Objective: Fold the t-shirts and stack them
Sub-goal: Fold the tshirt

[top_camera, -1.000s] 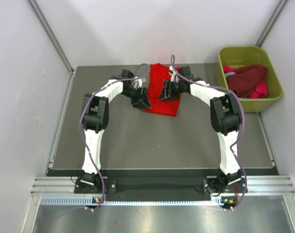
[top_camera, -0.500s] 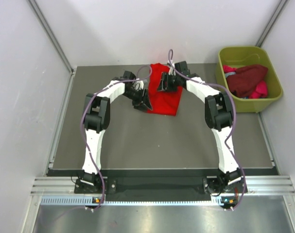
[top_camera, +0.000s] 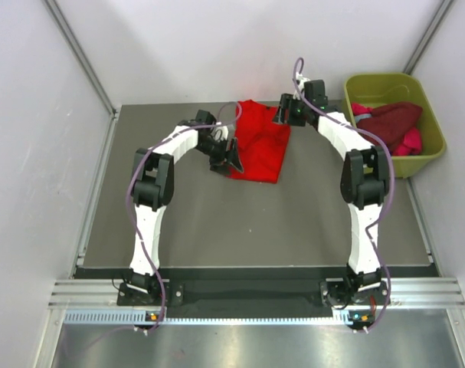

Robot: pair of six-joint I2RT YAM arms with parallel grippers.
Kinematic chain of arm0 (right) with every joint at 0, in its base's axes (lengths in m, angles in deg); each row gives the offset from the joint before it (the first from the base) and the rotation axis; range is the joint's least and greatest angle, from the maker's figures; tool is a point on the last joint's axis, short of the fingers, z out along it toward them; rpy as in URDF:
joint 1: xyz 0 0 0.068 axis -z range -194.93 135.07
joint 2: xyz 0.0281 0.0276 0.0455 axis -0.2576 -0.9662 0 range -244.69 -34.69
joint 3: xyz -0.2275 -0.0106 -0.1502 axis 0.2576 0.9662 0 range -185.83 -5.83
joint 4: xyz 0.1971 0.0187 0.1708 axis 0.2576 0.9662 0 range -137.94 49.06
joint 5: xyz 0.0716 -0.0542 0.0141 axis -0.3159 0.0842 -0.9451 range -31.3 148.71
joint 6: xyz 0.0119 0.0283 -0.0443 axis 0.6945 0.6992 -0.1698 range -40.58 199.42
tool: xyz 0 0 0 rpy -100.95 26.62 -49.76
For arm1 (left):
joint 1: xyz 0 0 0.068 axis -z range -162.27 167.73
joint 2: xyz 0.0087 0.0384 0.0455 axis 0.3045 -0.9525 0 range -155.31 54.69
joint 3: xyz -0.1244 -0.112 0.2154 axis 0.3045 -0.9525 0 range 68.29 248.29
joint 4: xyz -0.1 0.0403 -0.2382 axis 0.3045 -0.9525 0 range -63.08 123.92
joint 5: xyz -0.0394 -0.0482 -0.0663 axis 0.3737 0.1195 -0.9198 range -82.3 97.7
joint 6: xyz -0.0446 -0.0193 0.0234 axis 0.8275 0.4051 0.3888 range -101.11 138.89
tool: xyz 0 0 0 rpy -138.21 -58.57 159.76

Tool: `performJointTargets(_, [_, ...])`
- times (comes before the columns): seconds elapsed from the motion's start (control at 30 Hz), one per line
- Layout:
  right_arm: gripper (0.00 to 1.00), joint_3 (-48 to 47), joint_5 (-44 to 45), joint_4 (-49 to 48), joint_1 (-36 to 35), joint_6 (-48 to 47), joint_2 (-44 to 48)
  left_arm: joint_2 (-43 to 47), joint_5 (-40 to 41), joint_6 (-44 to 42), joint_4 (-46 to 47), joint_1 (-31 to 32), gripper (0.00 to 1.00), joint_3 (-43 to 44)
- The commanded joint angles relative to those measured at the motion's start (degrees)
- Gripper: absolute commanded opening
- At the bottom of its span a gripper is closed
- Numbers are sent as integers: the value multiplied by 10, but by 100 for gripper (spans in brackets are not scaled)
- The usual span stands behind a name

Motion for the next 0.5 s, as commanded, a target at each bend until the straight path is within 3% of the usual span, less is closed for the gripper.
performJointTargets(0.0, [60,41,-21,2,-2,-21,103,72,19,-10,12,-5,73,47])
performJointTargets(0.27, [59,120,-114,-6,-14,14,145,63,8,9,25,-11,72,76])
performJointTargets(0.47, [59,143,-137,-16,-31,46,116,-14,-38,35,51,-15,70,120])
